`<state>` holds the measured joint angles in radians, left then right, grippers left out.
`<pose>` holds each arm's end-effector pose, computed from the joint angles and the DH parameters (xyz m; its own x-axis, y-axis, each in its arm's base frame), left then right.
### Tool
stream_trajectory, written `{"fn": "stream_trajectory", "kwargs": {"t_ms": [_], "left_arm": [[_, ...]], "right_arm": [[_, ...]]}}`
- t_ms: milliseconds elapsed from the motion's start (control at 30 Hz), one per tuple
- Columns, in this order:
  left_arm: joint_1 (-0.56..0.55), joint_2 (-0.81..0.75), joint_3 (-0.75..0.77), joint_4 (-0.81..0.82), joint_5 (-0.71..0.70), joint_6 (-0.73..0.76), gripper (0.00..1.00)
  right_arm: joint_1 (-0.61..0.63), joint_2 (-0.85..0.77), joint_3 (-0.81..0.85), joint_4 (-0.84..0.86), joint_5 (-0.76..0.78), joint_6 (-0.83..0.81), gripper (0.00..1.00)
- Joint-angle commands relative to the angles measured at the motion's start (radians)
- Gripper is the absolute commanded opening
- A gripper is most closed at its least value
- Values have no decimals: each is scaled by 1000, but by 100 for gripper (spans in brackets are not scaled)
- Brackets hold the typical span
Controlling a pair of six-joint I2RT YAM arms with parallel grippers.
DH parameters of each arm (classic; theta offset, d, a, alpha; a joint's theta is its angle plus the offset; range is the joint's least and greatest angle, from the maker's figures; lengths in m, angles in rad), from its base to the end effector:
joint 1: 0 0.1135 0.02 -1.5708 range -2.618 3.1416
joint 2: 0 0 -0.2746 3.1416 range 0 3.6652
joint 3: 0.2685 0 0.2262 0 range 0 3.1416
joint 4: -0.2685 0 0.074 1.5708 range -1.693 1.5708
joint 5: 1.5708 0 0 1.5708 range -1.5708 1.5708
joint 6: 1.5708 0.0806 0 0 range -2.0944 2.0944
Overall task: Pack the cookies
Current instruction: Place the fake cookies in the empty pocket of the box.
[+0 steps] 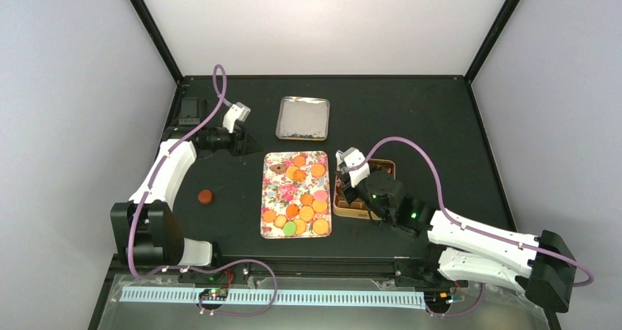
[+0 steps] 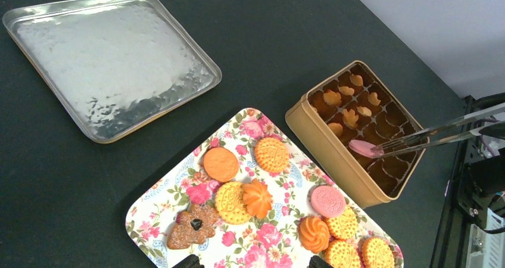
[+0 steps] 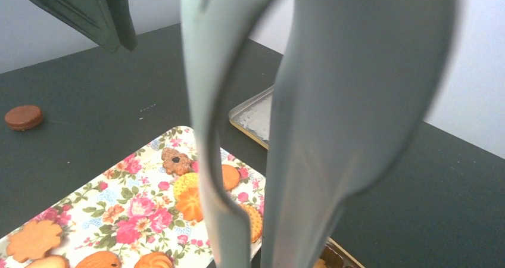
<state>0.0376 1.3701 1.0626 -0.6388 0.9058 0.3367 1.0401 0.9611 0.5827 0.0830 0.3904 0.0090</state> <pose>0.2658 -0.0535 0.2734 -0.6209 0.1807 -0.7628 0.6799 0.6084 -0.4094 0.1427 0.1826 0.2706 -0.1529 -0.2440 -0.9576 -0.6119 0.7843 -0.1022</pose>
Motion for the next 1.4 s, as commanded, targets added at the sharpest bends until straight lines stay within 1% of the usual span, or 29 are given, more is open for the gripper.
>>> {"fn": "stream_trajectory", "kwargs": {"t_ms": [0, 200, 433, 767, 1367], "left_arm": [[-6, 3, 41, -13, 26, 7, 48], [-6, 3, 48, -17, 26, 7, 48], [-6, 3, 46, -16, 27, 4, 48], [-6, -1, 47, -20, 31, 10, 48], [-6, -2, 52, -25, 36, 13, 48]], "right_arm": [[-25, -3, 23, 33, 51, 13, 13], [-61, -8, 20, 43, 44, 45, 9], [-86, -42, 25, 49, 5, 82, 1], [-132, -61, 17, 41, -53, 114, 1], [-135, -20, -48, 58, -42, 114, 1]]}}
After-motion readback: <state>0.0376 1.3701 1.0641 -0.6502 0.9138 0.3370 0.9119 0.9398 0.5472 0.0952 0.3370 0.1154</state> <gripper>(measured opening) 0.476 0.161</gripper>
